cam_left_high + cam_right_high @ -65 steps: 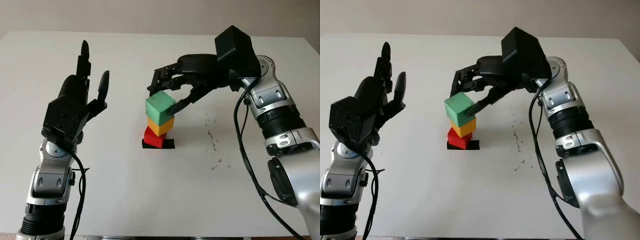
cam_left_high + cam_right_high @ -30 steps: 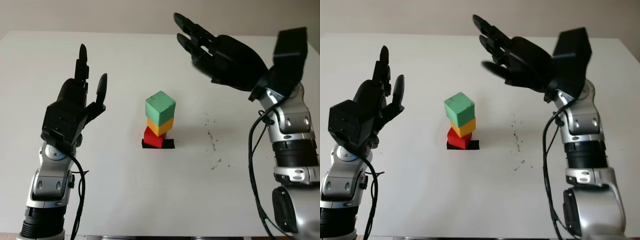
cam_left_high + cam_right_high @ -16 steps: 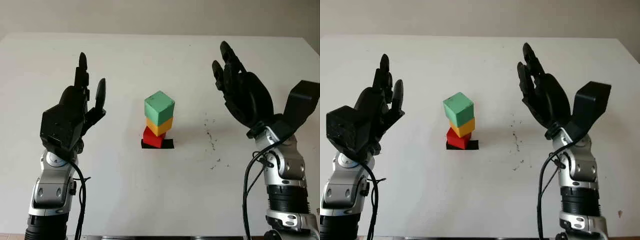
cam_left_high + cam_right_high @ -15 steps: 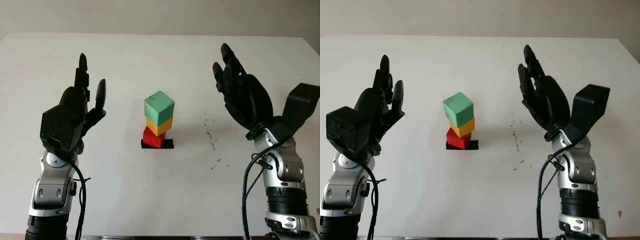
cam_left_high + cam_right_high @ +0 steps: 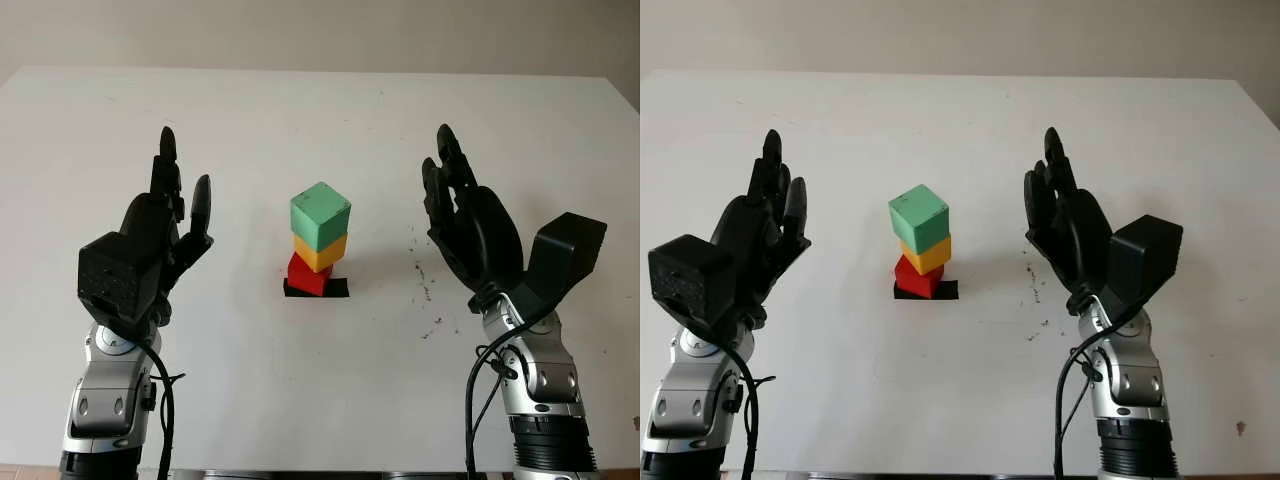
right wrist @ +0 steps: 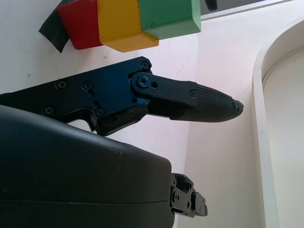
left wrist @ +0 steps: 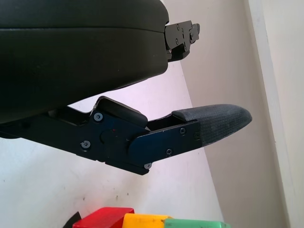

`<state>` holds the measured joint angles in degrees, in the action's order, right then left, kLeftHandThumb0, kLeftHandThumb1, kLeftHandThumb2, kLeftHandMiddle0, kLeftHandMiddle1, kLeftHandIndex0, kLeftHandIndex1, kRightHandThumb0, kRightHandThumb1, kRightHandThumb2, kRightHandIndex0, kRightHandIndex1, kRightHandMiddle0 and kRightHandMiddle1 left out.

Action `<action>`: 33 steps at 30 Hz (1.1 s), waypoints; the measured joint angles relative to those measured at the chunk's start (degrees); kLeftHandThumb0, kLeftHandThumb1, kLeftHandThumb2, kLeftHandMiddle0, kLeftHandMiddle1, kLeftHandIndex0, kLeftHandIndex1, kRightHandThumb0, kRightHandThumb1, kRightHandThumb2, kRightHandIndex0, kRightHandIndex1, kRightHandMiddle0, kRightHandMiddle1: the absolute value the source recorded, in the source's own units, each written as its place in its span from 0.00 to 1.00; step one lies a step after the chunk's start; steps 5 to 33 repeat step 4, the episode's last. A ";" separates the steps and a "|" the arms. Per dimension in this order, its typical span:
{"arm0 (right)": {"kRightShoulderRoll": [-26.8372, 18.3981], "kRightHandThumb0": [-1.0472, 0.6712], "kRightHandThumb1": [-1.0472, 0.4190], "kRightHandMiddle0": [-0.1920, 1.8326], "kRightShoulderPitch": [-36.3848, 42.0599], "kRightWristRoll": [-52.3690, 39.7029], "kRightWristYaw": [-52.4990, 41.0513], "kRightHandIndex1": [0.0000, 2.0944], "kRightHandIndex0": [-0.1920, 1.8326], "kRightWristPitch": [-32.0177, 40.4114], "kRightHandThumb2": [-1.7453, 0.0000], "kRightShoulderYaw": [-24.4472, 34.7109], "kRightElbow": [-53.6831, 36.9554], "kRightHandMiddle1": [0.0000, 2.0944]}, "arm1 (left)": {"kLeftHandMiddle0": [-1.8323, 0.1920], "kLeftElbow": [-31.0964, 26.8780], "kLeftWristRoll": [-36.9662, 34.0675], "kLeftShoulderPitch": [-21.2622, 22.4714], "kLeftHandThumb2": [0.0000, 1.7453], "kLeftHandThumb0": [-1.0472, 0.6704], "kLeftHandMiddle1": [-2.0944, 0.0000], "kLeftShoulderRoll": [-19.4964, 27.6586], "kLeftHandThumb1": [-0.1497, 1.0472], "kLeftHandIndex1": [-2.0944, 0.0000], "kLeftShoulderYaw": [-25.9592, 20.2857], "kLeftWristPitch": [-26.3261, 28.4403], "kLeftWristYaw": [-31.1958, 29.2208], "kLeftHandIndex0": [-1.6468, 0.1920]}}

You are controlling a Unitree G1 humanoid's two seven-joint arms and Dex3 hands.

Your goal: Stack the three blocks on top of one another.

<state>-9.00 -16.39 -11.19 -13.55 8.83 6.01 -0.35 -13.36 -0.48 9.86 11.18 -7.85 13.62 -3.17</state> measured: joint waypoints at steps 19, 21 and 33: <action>0.13 0.14 0.00 0.00 0.12 -0.08 0.06 0.00 0.00 0.00 0.63 -0.37 0.00 0.00 | 1.00 -0.28 -0.56 -0.10 0.40 0.14 1.00 -0.11 1.00 1.00 0.00 0.00 -0.05 1.00; 0.13 0.14 0.00 0.00 0.12 -0.08 0.06 0.00 0.00 0.00 0.63 -0.37 0.00 0.00 | 1.00 -0.28 -0.56 -0.10 0.40 0.14 1.00 -0.11 1.00 1.00 0.00 0.00 -0.05 1.00; 0.13 0.14 0.00 0.00 0.12 -0.08 0.06 0.00 0.00 0.00 0.63 -0.37 0.00 0.00 | 1.00 -0.28 -0.56 -0.10 0.40 0.14 1.00 -0.11 1.00 1.00 0.00 0.00 -0.05 1.00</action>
